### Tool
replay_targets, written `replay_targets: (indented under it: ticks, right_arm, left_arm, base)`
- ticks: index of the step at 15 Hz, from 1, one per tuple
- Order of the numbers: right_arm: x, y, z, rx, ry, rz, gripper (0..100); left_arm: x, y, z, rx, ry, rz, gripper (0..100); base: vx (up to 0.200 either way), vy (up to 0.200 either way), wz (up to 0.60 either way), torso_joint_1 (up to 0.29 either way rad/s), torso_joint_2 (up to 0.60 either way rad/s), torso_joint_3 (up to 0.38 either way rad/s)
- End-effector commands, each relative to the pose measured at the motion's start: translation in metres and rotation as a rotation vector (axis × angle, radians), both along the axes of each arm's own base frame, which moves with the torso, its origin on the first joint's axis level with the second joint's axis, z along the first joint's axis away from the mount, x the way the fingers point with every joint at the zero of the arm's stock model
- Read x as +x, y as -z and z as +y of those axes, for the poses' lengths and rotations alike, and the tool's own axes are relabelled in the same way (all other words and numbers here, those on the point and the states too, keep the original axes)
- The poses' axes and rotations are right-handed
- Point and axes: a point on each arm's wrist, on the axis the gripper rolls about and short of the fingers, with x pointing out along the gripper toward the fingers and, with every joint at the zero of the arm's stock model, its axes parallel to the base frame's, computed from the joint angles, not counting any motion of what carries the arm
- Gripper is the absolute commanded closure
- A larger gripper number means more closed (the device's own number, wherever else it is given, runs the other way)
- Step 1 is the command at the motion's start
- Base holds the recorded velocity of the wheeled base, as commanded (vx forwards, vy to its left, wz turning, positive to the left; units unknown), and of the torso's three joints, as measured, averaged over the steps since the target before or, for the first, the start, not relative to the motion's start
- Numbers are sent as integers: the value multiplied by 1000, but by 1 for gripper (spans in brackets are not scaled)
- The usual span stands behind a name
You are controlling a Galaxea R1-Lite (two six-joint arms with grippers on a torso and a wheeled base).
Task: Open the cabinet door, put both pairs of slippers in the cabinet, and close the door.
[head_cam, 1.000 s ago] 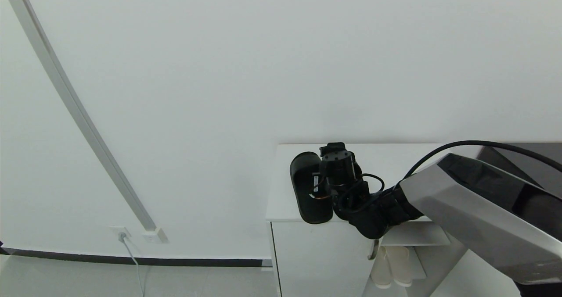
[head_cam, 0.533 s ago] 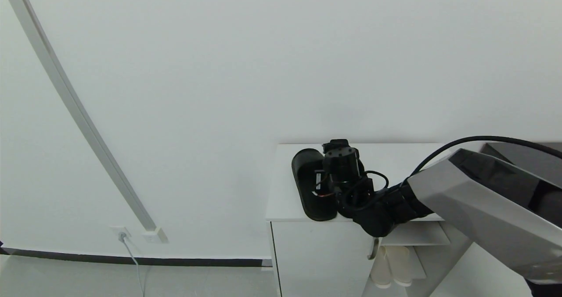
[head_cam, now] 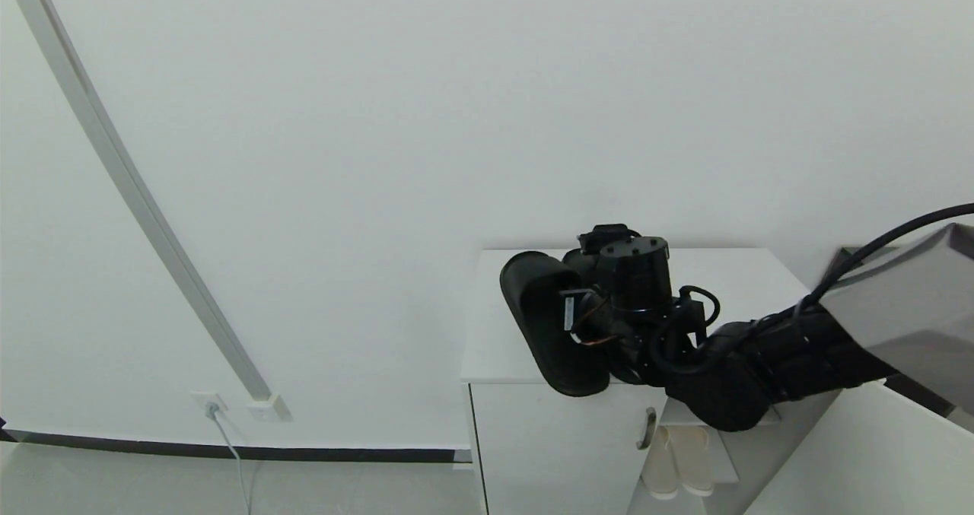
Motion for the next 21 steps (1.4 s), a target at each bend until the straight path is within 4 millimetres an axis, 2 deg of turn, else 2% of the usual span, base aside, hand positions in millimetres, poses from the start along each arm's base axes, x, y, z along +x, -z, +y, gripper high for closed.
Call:
replay_targets:
  ticks: [1, 4, 7, 9, 18, 21]
  right_arm:
    - [-44, -50, -32, 54, -103, -53, 100]
    - [-95, -71, -71, 61, -245, -75, 100]
    - [-129, -82, -101, 40, -307, -93, 100]
    - [-142, -93, -116, 25, -371, -159, 100]
    - [-138, -80, -101, 49, -434, -82, 100]
    - [-135, -76, -97, 42, -439, -68, 100]
  left_arm:
    - [0, 0, 0, 0, -1, 1, 100]
    - [0, 0, 0, 2, -1, 1, 100]
    - [0, 0, 0, 2, -1, 1, 100]
    - [0, 0, 0, 2, 1, 1, 100]
    - [0, 0, 0, 0, -1, 1, 100]
    - [0, 0, 0, 0, -1, 1, 100]
  base:
    - [0, 0, 0, 0, 0, 0]
    - [0, 0, 0, 0, 0, 0]
    - [0, 0, 0, 0, 0, 0]
    - [0, 0, 0, 0, 0, 0]
    - [0, 0, 0, 0, 0, 0]
    - [-200, 0, 0, 2, 1, 1]
